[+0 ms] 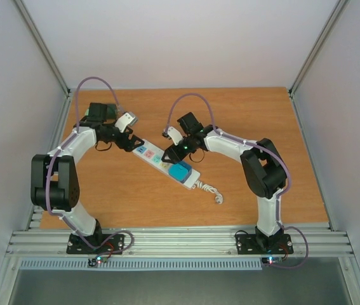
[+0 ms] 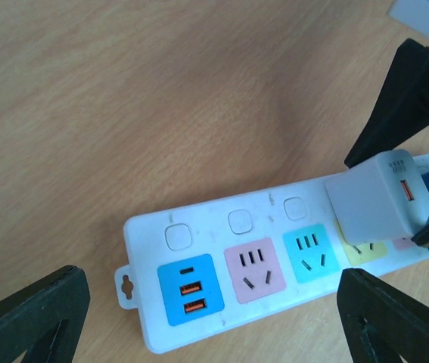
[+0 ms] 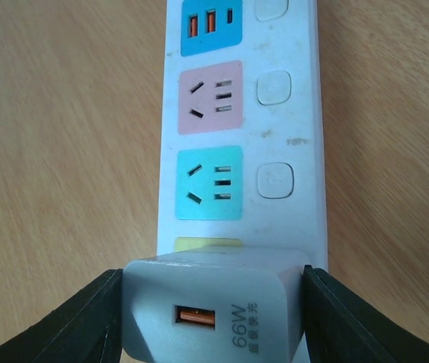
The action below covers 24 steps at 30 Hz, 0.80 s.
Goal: Pull the plug off the socket
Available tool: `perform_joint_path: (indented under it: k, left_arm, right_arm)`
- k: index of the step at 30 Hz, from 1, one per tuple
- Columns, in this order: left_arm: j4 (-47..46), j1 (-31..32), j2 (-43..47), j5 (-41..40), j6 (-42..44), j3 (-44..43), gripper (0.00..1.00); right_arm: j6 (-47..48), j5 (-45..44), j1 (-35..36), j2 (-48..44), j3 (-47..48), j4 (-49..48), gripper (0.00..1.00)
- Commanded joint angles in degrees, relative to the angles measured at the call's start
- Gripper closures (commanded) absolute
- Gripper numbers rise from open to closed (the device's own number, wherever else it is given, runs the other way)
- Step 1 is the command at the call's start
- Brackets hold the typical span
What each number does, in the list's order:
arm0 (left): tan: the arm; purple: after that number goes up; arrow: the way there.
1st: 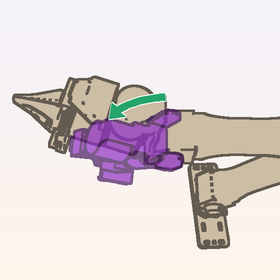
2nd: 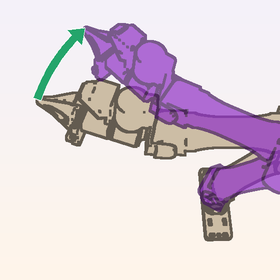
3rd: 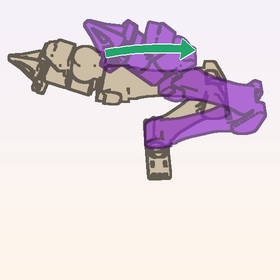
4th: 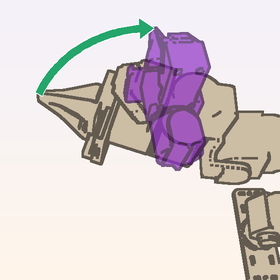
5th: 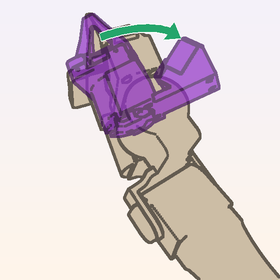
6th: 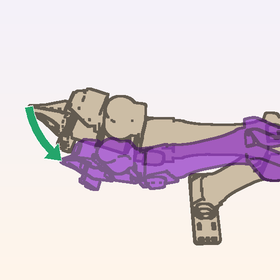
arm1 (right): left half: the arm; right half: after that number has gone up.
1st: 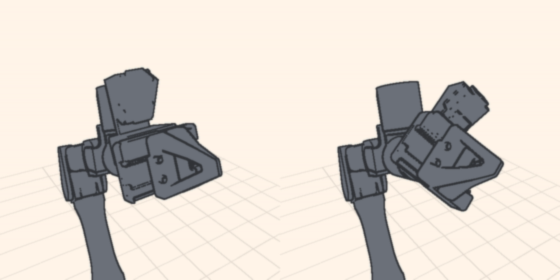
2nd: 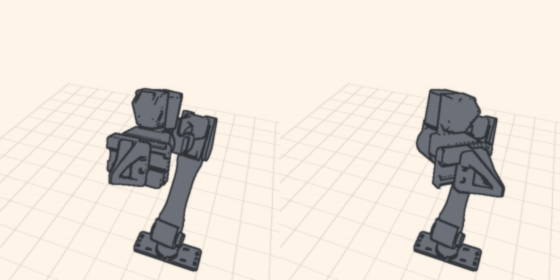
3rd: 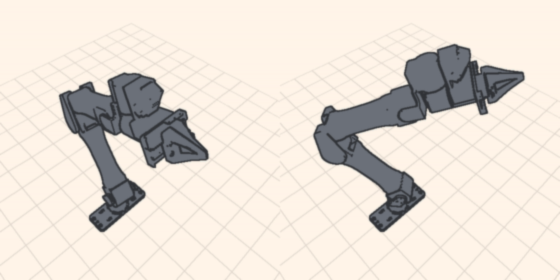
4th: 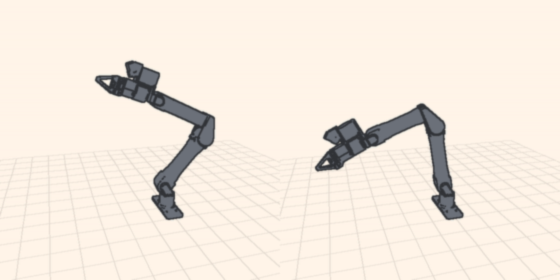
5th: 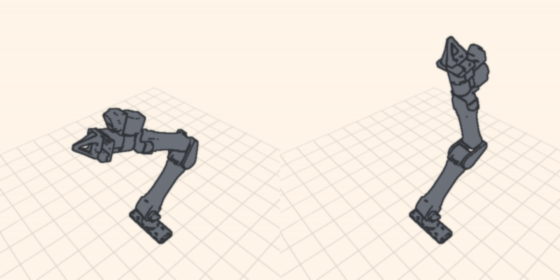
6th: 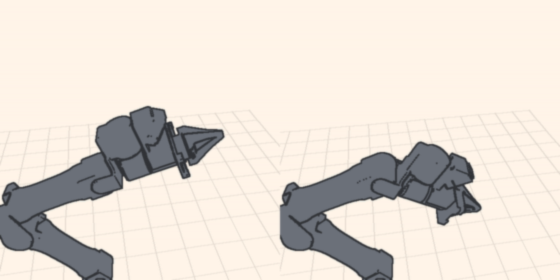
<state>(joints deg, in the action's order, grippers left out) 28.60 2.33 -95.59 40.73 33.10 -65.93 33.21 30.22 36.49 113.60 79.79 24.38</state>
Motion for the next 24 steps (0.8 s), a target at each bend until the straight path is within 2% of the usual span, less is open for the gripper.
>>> perform_joint_path:
  k: [1, 5, 6, 9, 11, 16, 24]
  left_arm:
    - [0.51, -0.15, 2.21, 1.53, 1.34, 0.98, 0.08]
    - [1.33, -0.18, 2.60, 2.17, 1.09, 0.56, 0.07]
    - [1.50, -0.14, 2.54, 2.28, 1.12, 0.48, 0.07]
    - [1.34, -0.19, 2.76, 2.18, 0.94, 0.66, 0.05]
    - [0.85, -0.15, 2.82, 2.00, 0.70, 0.91, 0.05]
    - [-0.37, -0.13, 3.49, 1.33, -0.19, 1.28, 0.01]
    - [0.15, 0.47, 4.78, 1.25, 0.83, 0.28, 0.00]
  right_arm:
    - [0.91, -0.08, 1.70, 2.16, 1.19, 7.74, 0.58]
    - [-0.83, 0.30, 0.65, 0.10, 5.04, 8.30, 0.43]
    - [-1.25, 0.69, 0.30, -0.43, 6.24, 8.68, 0.35]
    - [-2.25, 2.00, -0.67, -2.05, 9.53, 9.71, 0.23]
    - [-3.03, 3.04, -1.27, -3.46, 10.62, 9.89, 0.17]
    - [-4.62, 6.23, -3.01, -9.62, 7.39, 7.71, 0.12]
    - [-5.47, 5.93, -5.82, -26.46, -15.96, -8.71, 0.11]
